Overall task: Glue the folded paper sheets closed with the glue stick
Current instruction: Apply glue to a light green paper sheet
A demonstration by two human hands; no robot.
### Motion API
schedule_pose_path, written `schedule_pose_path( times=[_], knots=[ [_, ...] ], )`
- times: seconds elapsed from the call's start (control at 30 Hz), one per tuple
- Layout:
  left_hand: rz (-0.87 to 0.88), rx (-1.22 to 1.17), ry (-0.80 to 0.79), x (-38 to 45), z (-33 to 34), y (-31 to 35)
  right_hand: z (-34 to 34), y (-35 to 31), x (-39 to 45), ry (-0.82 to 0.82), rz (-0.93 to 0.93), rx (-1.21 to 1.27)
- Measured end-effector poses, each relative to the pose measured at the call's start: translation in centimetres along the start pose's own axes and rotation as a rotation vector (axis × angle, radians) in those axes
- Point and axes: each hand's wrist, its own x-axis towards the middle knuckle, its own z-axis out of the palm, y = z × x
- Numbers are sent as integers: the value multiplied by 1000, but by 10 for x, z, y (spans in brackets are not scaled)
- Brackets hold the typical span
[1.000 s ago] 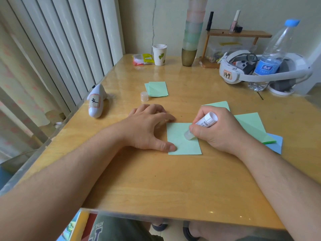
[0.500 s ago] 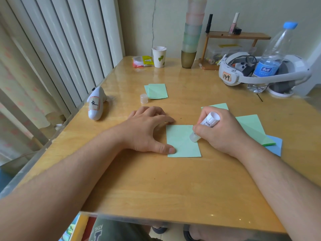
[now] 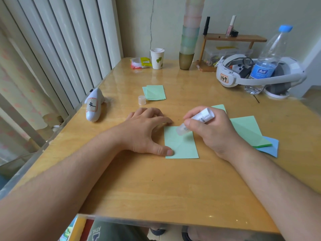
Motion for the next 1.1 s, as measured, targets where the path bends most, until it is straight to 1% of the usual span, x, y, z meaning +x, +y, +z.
schedule_pose_path(
  times=[0.07,0.2,0.3,0.5,0.8,1.1],
  knots=[
    [-11,15,-7,0,0,1,2,1,1,-11,-3,-42],
    [-14,44,-17,1,-1,1,5,2,3,25,-2,-194],
    [-12,36,-22,1,-1,1,8,-2,1,-14,1,-276],
    [-5,22,-17,1,-1,1,14,-3,-1,-104,26,-298],
    [-5,20,-27,0,-1,3,20,-9,0,-159,58,-387],
    [-2,29,-30,-2,0,1,-12,-6,-5,-91,127,-457]
  ],
)
